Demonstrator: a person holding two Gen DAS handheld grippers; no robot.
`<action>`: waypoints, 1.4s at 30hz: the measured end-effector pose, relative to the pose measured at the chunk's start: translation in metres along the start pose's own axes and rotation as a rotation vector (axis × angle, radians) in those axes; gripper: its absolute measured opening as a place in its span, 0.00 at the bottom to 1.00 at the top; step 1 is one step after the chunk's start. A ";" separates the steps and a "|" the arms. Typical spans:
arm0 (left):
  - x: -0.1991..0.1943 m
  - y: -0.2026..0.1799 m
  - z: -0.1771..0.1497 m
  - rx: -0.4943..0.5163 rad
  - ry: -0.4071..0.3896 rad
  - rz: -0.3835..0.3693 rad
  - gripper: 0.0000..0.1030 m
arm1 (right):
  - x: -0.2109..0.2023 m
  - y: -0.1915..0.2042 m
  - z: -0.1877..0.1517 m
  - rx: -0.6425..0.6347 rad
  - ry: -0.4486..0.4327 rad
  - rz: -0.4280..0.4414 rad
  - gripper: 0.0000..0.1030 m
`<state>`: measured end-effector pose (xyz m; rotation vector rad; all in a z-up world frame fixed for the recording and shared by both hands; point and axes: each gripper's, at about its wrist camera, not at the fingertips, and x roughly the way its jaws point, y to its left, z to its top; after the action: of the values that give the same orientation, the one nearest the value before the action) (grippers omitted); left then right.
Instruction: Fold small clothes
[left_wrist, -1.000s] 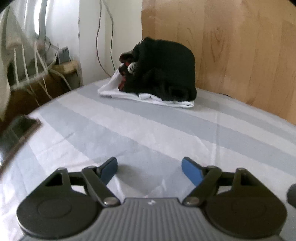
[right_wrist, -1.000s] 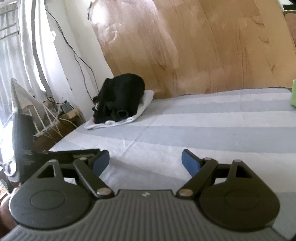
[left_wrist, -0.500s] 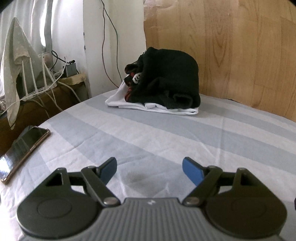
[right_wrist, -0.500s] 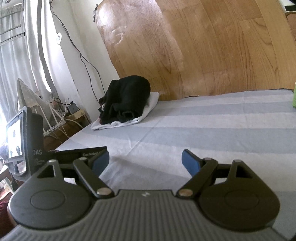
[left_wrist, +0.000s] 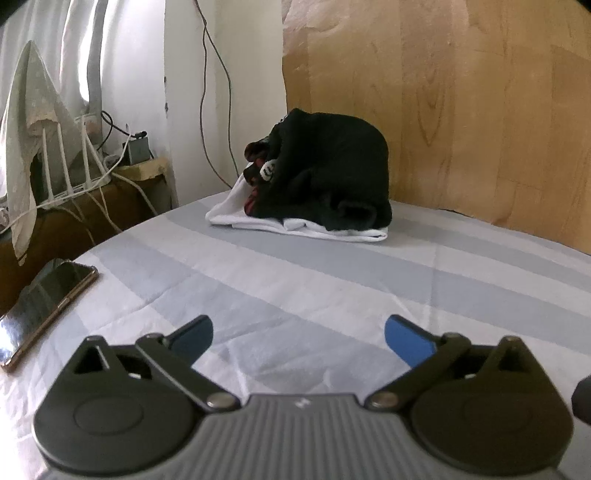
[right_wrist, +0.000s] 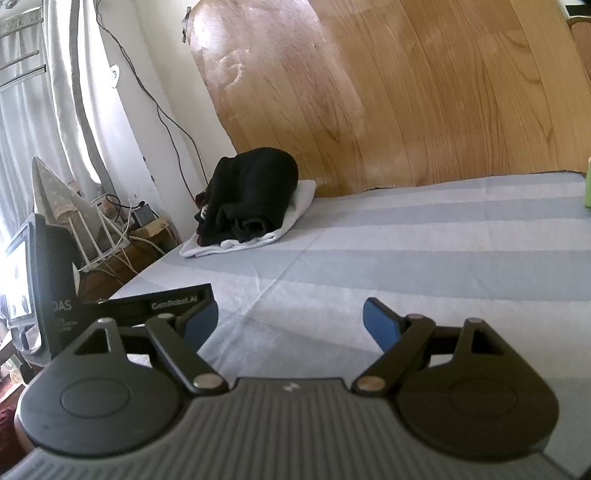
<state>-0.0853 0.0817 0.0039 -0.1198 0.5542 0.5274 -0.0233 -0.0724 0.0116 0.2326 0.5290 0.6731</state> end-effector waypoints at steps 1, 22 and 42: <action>0.000 0.000 0.000 0.002 0.001 0.001 1.00 | 0.000 0.000 0.000 0.001 0.001 0.001 0.85; -0.001 0.003 -0.002 -0.028 0.013 -0.006 1.00 | 0.002 -0.003 0.000 0.013 0.005 0.000 0.85; -0.001 0.002 -0.002 -0.031 0.016 -0.006 1.00 | 0.001 -0.002 0.000 0.014 0.005 0.000 0.85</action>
<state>-0.0881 0.0824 0.0025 -0.1548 0.5611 0.5300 -0.0214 -0.0732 0.0098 0.2435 0.5387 0.6703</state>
